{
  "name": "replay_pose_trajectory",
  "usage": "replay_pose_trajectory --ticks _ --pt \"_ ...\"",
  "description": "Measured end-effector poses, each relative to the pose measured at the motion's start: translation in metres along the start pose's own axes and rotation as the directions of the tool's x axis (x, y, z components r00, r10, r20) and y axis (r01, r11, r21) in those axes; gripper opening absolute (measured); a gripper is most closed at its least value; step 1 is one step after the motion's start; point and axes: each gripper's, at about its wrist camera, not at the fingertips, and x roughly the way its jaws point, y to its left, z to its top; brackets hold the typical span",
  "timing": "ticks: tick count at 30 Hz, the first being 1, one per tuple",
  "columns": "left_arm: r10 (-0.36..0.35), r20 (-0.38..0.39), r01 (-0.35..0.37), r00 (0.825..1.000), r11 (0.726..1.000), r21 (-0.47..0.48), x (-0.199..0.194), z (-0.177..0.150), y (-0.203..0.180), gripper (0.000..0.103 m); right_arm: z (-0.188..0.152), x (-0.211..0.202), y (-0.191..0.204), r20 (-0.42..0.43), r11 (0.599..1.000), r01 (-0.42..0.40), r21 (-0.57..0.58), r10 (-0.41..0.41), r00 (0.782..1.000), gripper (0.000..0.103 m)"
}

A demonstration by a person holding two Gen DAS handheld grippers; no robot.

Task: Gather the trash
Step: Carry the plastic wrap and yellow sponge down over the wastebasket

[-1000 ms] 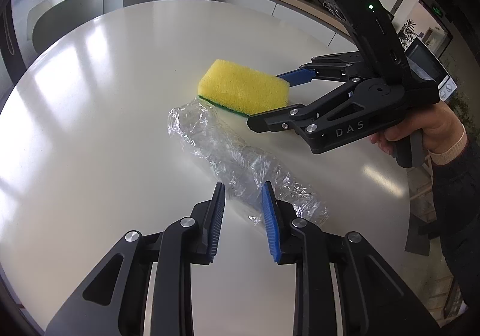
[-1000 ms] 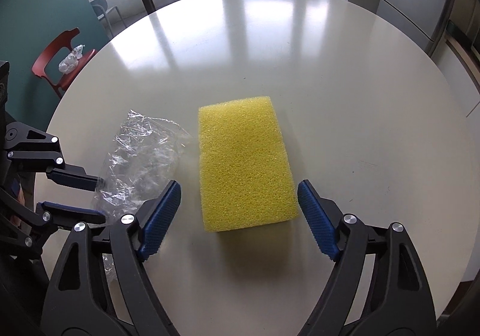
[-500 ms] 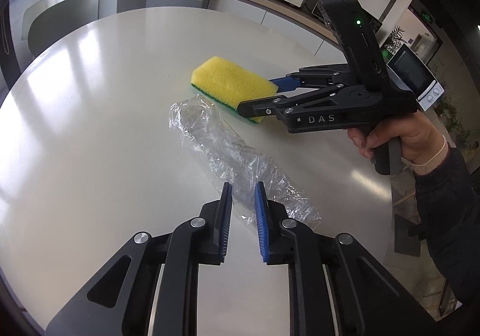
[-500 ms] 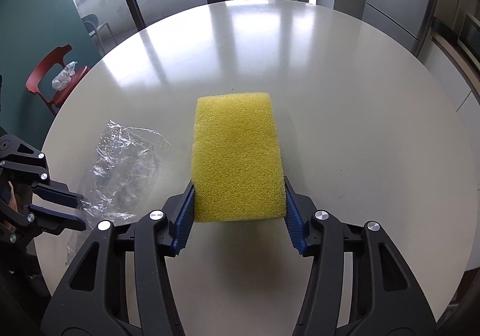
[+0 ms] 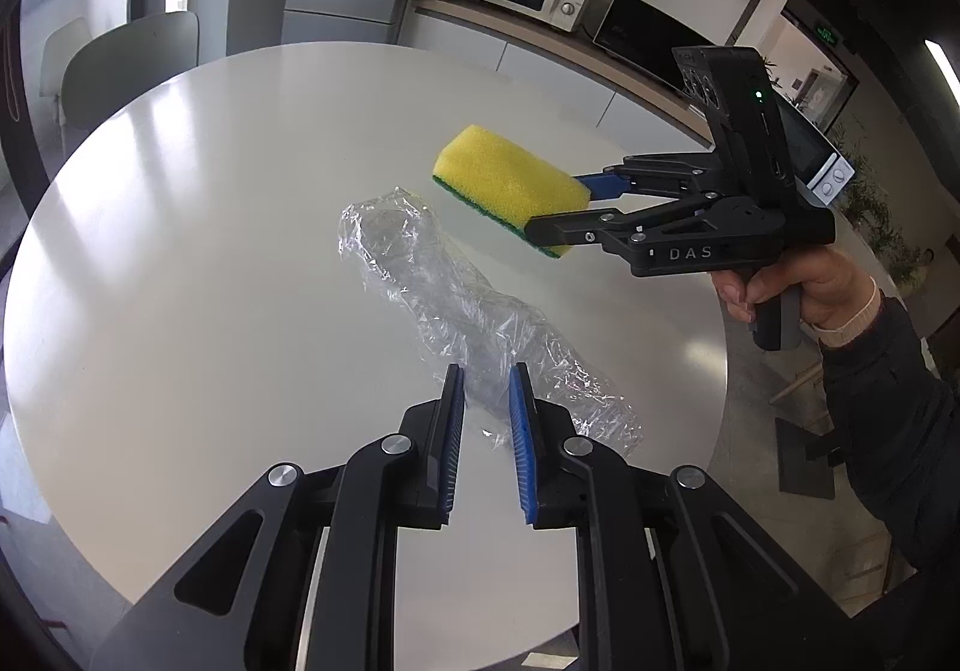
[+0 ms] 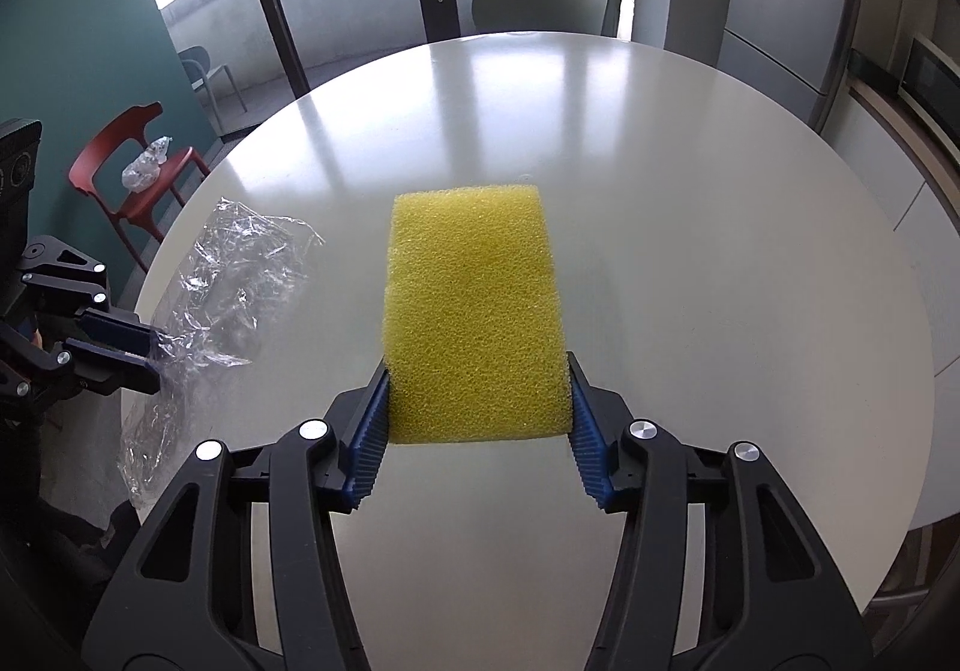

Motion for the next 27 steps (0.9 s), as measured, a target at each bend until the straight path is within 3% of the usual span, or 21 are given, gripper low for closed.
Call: replay_pose_trajectory --ticks 16,27 --pt "0.023 0.033 -0.024 0.999 0.999 0.031 -0.079 -0.080 -0.039 0.015 -0.089 -0.088 0.105 0.045 0.998 -0.018 -0.052 0.021 0.999 0.050" --pt "0.024 -0.035 -0.023 0.999 0.999 0.029 -0.087 -0.148 -0.052 0.015 -0.159 -0.112 0.164 0.047 0.996 -0.062 -0.069 0.065 0.997 0.050"
